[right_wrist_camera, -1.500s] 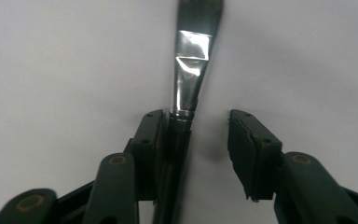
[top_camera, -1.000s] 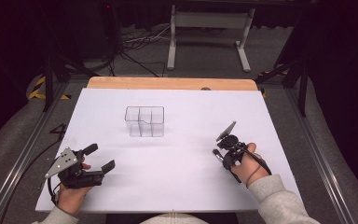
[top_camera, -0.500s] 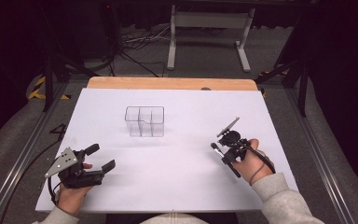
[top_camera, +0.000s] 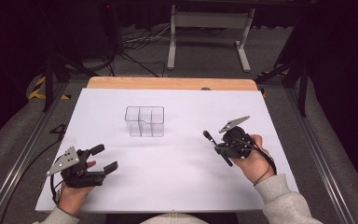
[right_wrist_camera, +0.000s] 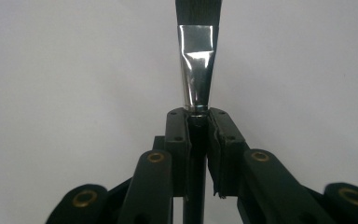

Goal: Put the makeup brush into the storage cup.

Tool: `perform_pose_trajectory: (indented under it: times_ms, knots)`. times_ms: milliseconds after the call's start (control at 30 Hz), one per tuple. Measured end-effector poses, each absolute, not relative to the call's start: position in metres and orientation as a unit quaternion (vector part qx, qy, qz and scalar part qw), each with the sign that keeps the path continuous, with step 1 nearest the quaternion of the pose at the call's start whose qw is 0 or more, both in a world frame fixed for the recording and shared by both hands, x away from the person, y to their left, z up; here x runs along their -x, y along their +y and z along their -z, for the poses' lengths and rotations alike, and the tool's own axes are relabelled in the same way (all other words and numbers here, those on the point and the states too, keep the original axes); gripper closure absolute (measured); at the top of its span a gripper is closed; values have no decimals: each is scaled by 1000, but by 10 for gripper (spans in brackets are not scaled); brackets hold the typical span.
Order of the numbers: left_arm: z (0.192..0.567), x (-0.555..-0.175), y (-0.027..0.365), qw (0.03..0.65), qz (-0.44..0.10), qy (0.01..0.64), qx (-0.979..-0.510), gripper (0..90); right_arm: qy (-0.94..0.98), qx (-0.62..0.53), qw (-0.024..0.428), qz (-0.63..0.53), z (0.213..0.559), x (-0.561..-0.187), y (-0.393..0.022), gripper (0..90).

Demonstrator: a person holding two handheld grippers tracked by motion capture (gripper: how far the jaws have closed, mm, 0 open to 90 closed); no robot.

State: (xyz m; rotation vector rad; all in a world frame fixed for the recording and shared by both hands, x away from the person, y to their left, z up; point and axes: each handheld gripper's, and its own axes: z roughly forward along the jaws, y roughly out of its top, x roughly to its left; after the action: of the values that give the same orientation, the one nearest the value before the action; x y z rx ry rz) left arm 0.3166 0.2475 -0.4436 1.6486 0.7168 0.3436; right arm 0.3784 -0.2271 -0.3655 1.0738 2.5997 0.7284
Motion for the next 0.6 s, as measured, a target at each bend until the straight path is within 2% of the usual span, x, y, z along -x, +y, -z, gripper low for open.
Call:
perform_pose_trajectory:
  times_ms: [600]
  knots:
    - [443,-319,244,605,-134,292,-729,112,850,-241,173,-435,365,-361,-223,797]
